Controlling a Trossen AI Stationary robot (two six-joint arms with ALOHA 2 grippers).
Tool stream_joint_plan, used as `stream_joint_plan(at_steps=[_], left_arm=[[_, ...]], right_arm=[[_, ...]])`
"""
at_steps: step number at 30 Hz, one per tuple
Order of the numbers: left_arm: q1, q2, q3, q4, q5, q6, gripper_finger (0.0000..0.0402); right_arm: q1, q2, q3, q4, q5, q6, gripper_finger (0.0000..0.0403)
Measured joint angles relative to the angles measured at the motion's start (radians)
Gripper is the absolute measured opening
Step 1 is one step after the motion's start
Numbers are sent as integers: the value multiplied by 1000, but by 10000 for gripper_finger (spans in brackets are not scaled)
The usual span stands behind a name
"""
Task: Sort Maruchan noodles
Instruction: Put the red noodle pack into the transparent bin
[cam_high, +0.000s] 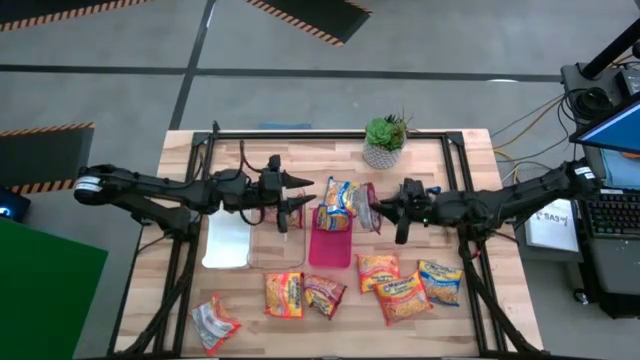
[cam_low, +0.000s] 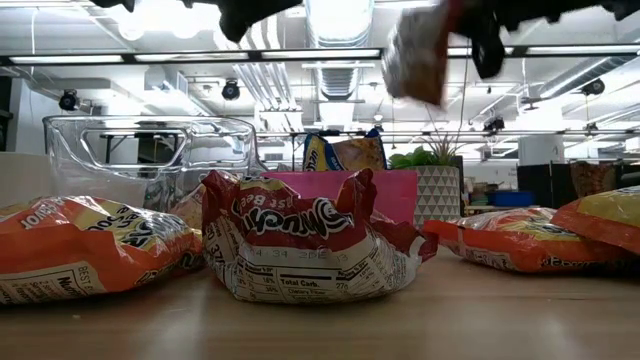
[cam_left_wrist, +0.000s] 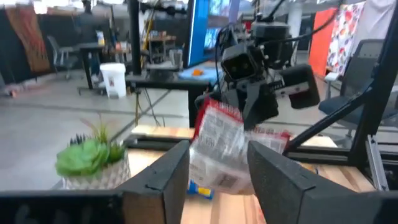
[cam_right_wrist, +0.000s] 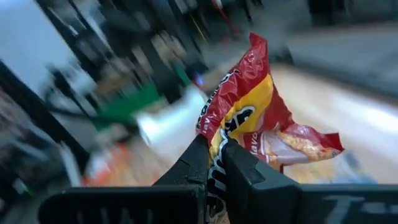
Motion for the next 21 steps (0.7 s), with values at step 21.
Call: stream_joint_plan(at_steps=[21], left_arm=[[-77, 228, -1, 354, -219, 196, 275]], right_arm=[[-115, 405, 76, 708, 100, -185, 13]])
